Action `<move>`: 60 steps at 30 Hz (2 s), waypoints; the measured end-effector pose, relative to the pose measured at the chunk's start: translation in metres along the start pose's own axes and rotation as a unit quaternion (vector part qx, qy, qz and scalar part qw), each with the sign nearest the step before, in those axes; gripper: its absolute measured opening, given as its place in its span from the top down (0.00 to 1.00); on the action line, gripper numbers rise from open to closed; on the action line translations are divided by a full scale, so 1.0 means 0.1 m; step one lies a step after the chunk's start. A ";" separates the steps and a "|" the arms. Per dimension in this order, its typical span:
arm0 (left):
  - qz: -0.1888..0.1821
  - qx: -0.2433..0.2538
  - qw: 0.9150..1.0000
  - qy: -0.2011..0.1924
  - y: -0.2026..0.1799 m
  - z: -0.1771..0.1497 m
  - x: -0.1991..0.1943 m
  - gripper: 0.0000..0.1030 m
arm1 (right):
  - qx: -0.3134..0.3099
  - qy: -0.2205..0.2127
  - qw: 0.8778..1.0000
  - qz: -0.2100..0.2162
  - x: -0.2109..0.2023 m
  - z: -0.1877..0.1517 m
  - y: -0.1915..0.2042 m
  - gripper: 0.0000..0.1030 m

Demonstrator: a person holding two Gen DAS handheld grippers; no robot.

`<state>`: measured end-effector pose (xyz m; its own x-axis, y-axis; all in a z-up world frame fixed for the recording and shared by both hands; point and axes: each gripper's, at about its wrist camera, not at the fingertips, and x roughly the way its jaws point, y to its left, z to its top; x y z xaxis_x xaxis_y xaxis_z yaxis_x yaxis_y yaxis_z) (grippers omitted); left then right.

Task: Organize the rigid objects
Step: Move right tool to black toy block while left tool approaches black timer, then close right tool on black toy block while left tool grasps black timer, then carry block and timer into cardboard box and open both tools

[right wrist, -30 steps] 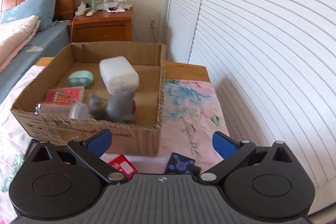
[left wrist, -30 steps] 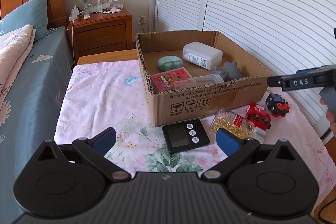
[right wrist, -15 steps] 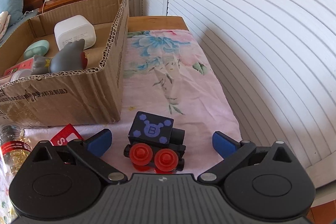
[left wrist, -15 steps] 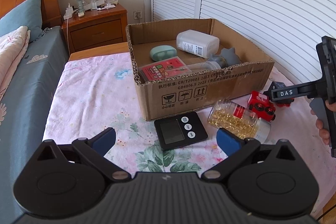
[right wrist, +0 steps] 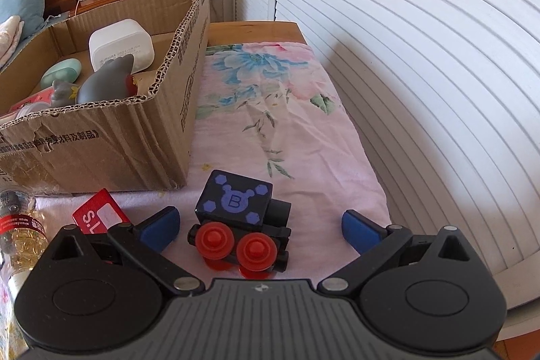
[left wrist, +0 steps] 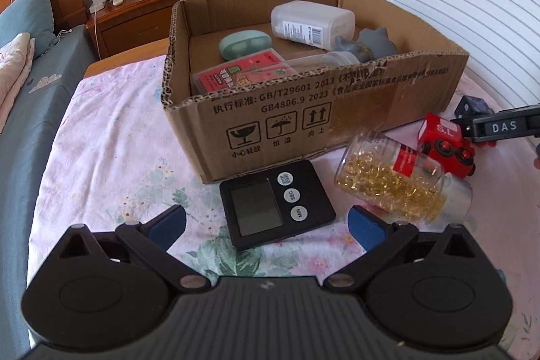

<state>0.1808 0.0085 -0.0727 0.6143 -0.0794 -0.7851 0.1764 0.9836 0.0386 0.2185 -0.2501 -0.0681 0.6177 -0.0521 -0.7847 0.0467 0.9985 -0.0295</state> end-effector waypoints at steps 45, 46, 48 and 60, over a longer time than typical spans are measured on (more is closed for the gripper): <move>-0.006 -0.038 0.999 -0.003 0.16 0.05 0.07 0.31 | -0.041 -0.013 0.999 0.011 -0.13 0.02 0.07 0.39; -0.008 -0.033 0.999 -0.003 0.17 0.05 0.06 0.31 | -0.045 -0.012 0.999 0.013 -0.13 0.02 0.06 0.39; -0.009 -0.023 1.000 -0.001 0.17 0.05 0.05 0.31 | -0.053 -0.008 0.998 0.016 -0.15 0.02 0.06 0.39; -0.024 0.021 0.999 0.002 0.25 0.05 -0.16 0.31 | -0.101 -0.002 0.993 0.066 -0.49 -0.01 0.13 0.42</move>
<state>0.1792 0.0336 -0.0558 0.6009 -0.1258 -0.7894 0.2383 0.9708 0.0267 0.1883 -0.2343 -0.0302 0.6115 0.0804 -0.7872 -0.1930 0.9799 -0.0498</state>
